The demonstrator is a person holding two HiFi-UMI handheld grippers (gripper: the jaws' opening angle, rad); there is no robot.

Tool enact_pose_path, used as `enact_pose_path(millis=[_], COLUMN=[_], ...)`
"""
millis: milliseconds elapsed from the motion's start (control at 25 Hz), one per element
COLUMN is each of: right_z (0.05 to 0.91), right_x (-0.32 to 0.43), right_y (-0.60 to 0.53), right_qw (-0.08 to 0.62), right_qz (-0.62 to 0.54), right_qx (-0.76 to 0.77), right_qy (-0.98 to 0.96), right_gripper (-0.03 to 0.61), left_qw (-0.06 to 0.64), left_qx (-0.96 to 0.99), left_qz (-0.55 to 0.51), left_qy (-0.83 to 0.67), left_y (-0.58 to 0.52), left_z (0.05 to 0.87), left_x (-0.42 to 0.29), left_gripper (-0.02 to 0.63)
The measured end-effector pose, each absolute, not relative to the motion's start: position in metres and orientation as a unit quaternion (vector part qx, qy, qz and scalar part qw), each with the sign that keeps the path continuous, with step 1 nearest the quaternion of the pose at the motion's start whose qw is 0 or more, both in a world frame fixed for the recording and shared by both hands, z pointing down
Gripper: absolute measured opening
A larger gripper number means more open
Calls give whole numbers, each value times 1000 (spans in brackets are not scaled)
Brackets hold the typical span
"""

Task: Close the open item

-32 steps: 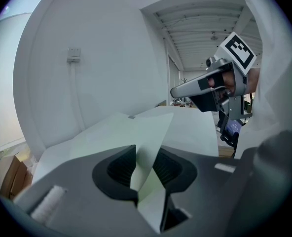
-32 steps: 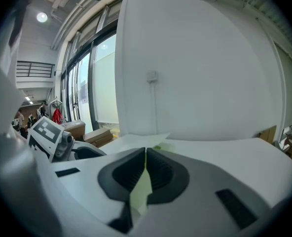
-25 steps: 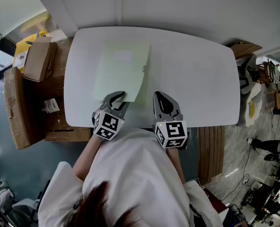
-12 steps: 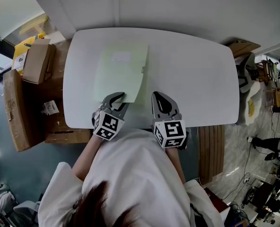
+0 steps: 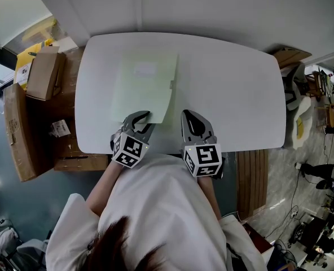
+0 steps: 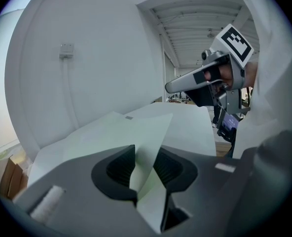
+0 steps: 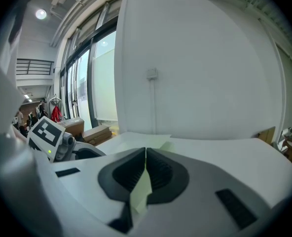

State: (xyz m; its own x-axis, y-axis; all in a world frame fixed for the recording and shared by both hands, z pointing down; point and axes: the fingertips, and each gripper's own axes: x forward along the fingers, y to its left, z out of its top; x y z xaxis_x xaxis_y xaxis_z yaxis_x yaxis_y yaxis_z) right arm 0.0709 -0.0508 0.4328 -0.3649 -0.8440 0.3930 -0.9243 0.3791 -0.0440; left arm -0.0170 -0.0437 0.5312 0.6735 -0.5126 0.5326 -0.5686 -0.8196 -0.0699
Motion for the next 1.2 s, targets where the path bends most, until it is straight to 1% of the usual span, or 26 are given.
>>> enact_pose_path(millis=[1200], right_z=[435], right_x=[72], right_y=[-53], right_qw=[153], right_qz=[131], right_qx=[549], right_qy=[-811], right_gripper=[5], left_qw=[48], left_qx=[914], left_qz=[297], left_qy=[-273], left_y=[-40], left_z=[549], left_x=[-13], left_gripper=[117])
